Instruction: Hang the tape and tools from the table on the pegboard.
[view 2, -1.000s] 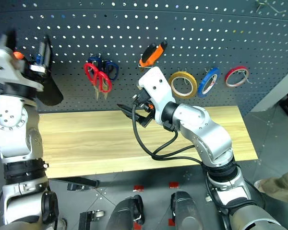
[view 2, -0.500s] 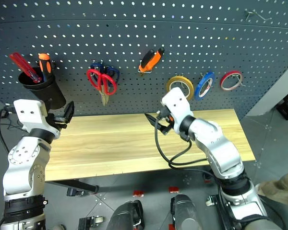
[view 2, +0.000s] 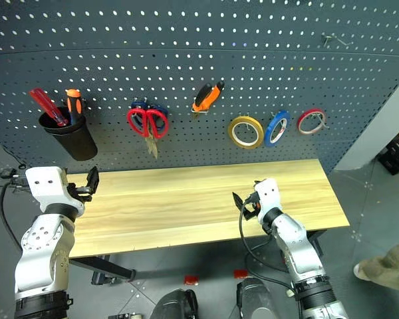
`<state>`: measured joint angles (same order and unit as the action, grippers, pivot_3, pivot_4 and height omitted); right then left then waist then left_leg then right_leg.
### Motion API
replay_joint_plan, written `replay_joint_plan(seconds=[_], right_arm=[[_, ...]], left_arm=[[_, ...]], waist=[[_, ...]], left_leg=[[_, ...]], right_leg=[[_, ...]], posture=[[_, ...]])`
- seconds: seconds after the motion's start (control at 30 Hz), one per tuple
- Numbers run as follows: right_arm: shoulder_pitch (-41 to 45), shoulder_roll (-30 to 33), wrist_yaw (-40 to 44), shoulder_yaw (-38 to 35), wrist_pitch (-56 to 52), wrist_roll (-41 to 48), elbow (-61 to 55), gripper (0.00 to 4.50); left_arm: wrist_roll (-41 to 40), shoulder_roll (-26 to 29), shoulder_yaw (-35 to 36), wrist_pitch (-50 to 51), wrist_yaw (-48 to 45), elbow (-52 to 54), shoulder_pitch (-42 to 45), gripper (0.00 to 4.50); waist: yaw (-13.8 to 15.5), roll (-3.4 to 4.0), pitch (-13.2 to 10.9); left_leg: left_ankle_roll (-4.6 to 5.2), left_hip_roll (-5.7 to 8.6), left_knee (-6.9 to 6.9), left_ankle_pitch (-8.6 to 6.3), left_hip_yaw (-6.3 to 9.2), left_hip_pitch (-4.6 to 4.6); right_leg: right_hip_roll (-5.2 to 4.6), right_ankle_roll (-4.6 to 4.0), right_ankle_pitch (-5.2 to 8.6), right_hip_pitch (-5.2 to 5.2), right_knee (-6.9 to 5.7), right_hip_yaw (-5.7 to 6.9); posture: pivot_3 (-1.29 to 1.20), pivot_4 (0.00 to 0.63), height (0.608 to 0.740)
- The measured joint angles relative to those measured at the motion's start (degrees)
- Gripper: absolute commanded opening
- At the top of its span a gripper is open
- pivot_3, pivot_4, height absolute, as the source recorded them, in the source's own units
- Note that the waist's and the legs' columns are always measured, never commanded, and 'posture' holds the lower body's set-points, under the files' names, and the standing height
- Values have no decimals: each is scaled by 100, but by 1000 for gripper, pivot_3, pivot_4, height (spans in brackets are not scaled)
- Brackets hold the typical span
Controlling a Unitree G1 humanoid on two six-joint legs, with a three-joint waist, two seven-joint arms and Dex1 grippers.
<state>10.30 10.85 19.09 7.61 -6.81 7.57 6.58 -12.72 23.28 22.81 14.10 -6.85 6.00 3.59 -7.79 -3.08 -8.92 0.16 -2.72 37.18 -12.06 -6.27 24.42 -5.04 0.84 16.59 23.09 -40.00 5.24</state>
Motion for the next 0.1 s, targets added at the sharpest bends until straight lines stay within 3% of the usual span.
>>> replay_joint_plan(seconds=[0.1], right_arm=[[92, -1, -81, -264, 78, 10, 438, 4500]], left_arm=[[17, -66, 5, -99, 11, -9, -145, 3471]], waist=[[27, 6, 66]], left_leg=[[0, 0, 0, 0, 1, -4]], right_leg=[[0, 0, 0, -4, 0, 0]], posture=[[-130, 67, 740]])
